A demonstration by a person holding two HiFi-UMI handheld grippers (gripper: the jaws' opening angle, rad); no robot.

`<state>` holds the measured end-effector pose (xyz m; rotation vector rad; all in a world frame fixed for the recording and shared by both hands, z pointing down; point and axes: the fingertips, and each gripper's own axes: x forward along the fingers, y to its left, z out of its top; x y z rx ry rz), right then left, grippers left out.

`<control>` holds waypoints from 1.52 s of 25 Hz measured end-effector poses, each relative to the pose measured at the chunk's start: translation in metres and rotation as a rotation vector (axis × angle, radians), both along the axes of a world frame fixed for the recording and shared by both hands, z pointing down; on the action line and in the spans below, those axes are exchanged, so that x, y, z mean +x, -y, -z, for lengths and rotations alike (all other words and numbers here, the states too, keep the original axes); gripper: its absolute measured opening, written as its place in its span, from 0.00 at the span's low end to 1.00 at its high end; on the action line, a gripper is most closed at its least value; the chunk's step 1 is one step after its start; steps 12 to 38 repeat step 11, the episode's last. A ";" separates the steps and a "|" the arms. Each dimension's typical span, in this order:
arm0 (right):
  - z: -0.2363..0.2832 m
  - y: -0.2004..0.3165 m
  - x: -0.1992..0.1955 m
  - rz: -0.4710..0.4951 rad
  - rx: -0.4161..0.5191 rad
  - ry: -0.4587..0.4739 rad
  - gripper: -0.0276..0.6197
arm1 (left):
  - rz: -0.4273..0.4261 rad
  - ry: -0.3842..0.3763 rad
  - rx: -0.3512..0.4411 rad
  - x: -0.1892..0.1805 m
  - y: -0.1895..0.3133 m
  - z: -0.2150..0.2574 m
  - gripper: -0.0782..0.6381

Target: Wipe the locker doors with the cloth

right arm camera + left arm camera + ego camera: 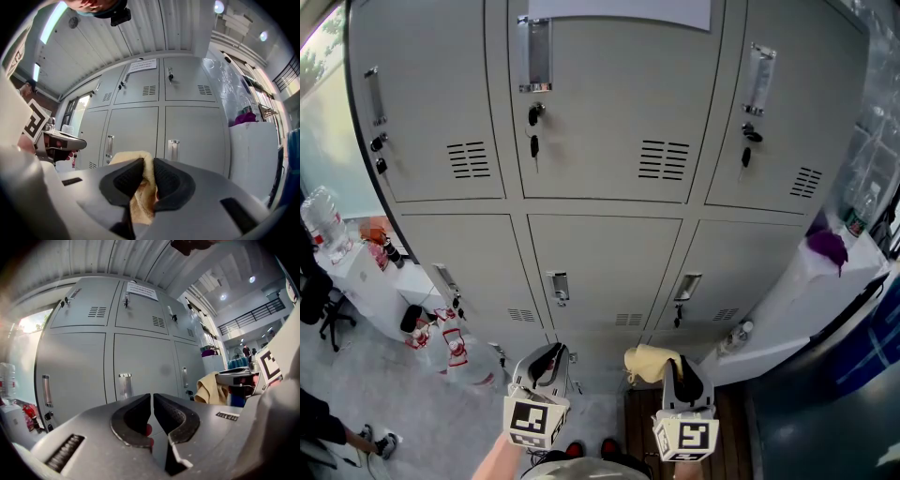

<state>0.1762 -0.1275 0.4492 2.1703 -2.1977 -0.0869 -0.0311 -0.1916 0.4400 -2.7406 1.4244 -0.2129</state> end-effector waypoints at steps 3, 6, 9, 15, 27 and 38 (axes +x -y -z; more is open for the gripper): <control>-0.001 0.001 -0.001 0.008 0.000 -0.002 0.16 | 0.002 0.000 0.004 0.000 0.000 0.001 0.16; -0.003 0.000 0.000 0.008 0.004 0.002 0.16 | 0.004 0.003 0.000 0.000 0.000 -0.001 0.16; -0.002 0.000 -0.001 0.011 0.000 0.002 0.16 | 0.003 0.004 -0.001 0.001 -0.001 0.000 0.16; -0.001 0.000 -0.002 0.020 -0.001 0.000 0.16 | 0.002 -0.005 -0.004 0.001 -0.002 -0.001 0.16; -0.001 0.000 -0.002 0.020 -0.001 0.000 0.16 | 0.002 -0.005 -0.004 0.001 -0.002 -0.001 0.16; -0.001 0.000 -0.002 0.020 -0.001 0.000 0.16 | 0.002 -0.005 -0.004 0.001 -0.002 -0.001 0.16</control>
